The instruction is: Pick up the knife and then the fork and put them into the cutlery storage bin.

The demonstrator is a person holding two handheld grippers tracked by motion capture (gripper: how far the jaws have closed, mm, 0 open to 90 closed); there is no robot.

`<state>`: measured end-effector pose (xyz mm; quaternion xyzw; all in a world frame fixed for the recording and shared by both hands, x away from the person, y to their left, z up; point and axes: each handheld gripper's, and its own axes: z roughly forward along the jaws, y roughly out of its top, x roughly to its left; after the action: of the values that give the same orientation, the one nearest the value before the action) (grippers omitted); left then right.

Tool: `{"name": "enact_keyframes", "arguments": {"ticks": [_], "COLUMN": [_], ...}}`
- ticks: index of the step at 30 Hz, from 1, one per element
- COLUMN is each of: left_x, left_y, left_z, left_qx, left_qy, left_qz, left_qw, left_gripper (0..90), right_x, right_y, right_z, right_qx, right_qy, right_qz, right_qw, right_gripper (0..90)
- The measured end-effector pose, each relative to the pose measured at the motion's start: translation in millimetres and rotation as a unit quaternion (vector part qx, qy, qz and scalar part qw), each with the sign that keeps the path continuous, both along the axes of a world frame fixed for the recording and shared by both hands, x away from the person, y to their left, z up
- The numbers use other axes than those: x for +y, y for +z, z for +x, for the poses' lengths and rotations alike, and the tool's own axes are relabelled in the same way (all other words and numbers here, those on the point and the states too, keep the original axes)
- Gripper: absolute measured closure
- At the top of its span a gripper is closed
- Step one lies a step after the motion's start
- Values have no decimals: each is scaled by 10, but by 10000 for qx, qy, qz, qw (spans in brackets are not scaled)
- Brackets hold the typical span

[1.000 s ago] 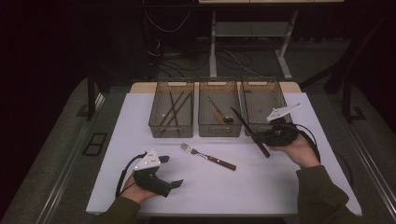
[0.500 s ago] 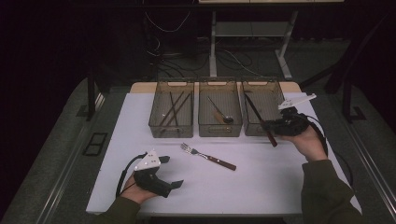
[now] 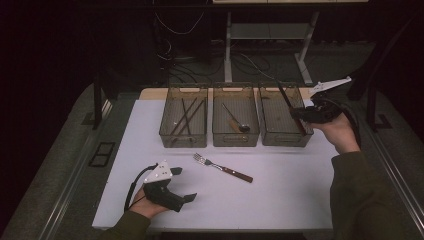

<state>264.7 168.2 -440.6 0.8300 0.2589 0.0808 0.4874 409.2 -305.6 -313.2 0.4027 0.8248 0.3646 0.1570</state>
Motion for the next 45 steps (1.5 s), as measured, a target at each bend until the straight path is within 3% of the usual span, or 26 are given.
{"name": "enact_keyframes", "arguments": {"ticks": [6,14,24,34,40,45], "left_x": [2,0,0,-7,-6,-4], "left_y": [3,5,2,-8,-7,-6], "left_z": [-3,-6,-9,-7,-7,-11], "left_qx": [-4,-22,-4,36,37,32], "left_qy": [-11,-33,-38,-49,-57,-62], "left_qz": [-5,-8,1,24,25,19], "left_qw": [10000,10000,10000,10000,10000,10000], "left_gripper": [0,0,0,0,0,0], "right_x": [-9,-19,-73,-101,-127,-209], "right_y": [-85,-291,-586,-728,-704,-627], "right_z": [178,345,403,414,398,327], "right_qx": [-38,93,309,520,463,357], "right_qy": [-219,-544,-724,-744,-846,-907], "right_qz": [-197,-452,-571,-713,-529,-108], "right_qw": [9996,9974,9953,9933,9939,9952], "right_gripper": [776,776,775,762,601,537]}}
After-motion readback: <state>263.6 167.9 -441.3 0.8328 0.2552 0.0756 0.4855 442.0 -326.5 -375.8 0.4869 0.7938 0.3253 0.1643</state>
